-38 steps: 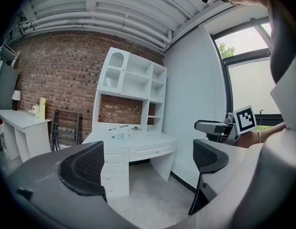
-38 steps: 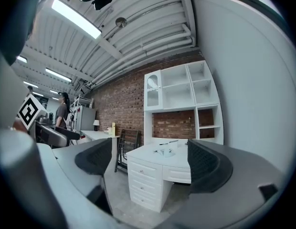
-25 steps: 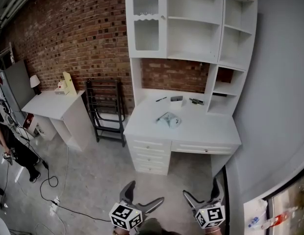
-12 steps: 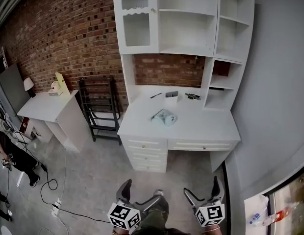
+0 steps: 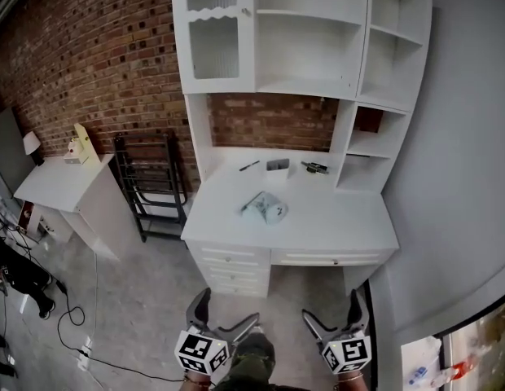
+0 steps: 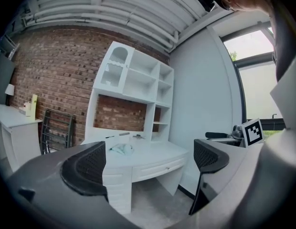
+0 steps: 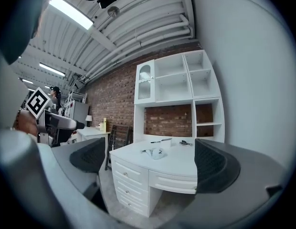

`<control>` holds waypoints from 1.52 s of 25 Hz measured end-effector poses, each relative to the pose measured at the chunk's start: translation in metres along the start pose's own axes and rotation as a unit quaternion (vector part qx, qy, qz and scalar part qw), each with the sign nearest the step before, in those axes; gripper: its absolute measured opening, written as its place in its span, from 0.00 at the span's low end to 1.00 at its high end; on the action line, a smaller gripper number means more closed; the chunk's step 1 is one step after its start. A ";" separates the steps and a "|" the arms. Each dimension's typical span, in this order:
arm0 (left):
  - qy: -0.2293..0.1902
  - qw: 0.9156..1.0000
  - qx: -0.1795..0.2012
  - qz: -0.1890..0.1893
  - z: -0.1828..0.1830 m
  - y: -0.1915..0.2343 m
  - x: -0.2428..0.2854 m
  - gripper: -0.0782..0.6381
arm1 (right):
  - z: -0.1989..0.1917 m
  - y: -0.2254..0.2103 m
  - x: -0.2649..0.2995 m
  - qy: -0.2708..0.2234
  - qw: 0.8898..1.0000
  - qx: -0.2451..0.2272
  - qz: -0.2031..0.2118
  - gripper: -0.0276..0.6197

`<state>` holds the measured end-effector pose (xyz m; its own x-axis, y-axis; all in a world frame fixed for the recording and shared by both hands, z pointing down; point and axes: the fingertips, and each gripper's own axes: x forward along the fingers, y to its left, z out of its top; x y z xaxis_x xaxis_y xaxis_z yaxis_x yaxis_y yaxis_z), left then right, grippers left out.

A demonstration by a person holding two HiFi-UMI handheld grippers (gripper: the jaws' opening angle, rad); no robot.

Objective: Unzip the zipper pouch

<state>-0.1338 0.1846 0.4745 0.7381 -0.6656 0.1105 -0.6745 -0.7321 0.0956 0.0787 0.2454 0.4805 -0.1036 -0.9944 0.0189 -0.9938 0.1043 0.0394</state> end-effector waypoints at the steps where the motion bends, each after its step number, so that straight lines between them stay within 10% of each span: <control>1: -0.003 1.000 0.002 -0.001 0.004 0.009 0.010 0.90 | 0.000 -0.005 0.012 0.000 1.000 0.004 -0.004 0.91; 38: 0.025 0.999 -0.035 -0.019 0.015 0.192 0.279 0.90 | -0.026 -0.110 0.313 0.054 0.998 0.031 -0.012 0.83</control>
<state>-0.0571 -0.1443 0.5092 0.7623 -0.6285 0.1545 -0.6472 -0.7433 0.1692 0.1565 -0.0774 0.5085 -0.0776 -0.9890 0.1255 -0.9969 0.0756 -0.0205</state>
